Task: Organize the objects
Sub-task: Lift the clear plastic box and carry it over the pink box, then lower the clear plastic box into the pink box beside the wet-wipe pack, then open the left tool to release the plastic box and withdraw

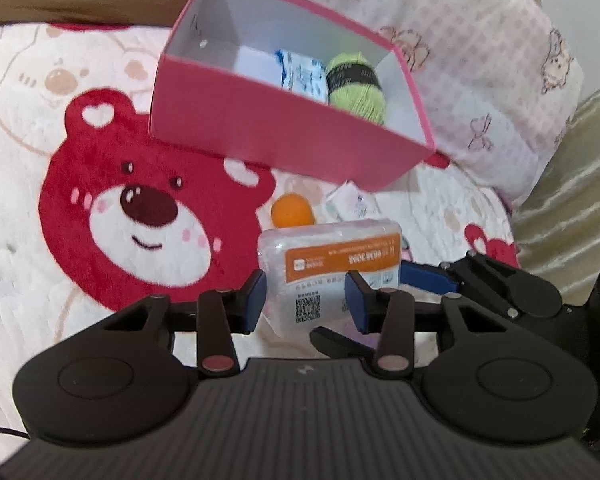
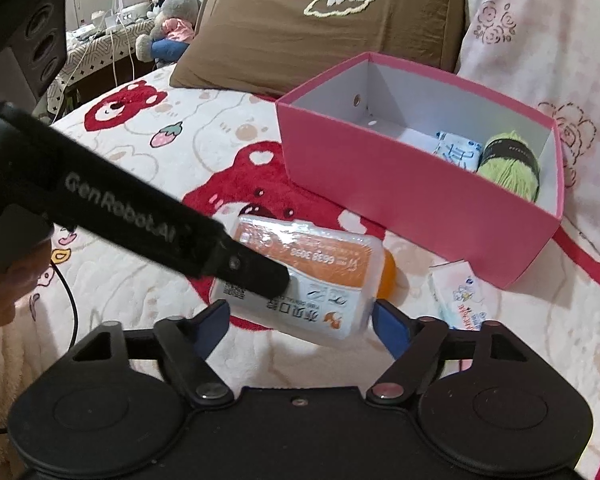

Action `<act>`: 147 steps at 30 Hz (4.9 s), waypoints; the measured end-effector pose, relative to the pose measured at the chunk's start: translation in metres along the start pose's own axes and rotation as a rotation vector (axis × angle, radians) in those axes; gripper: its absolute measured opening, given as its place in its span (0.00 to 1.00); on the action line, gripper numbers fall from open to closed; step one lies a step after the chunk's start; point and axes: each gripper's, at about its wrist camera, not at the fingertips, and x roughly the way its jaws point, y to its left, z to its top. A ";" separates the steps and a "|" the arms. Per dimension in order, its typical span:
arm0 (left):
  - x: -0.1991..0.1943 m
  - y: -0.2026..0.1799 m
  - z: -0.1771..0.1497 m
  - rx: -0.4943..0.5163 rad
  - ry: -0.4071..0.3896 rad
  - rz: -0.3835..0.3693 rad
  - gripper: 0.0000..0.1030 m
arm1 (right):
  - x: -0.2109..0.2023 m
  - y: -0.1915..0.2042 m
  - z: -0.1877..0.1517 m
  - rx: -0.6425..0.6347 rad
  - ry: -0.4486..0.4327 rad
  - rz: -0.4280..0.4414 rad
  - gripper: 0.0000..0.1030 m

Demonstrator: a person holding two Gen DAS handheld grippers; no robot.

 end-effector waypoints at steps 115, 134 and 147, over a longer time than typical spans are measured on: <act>0.039 -0.026 0.184 0.125 0.031 0.212 0.39 | 0.052 -0.124 0.145 0.121 0.040 0.001 0.44; -0.053 -0.066 0.142 0.248 -0.010 0.135 0.52 | -0.053 -0.098 0.121 0.079 -0.060 -0.180 0.75; -0.053 -0.075 0.114 0.261 0.051 0.107 0.77 | -0.079 -0.088 0.098 0.086 -0.076 -0.205 0.90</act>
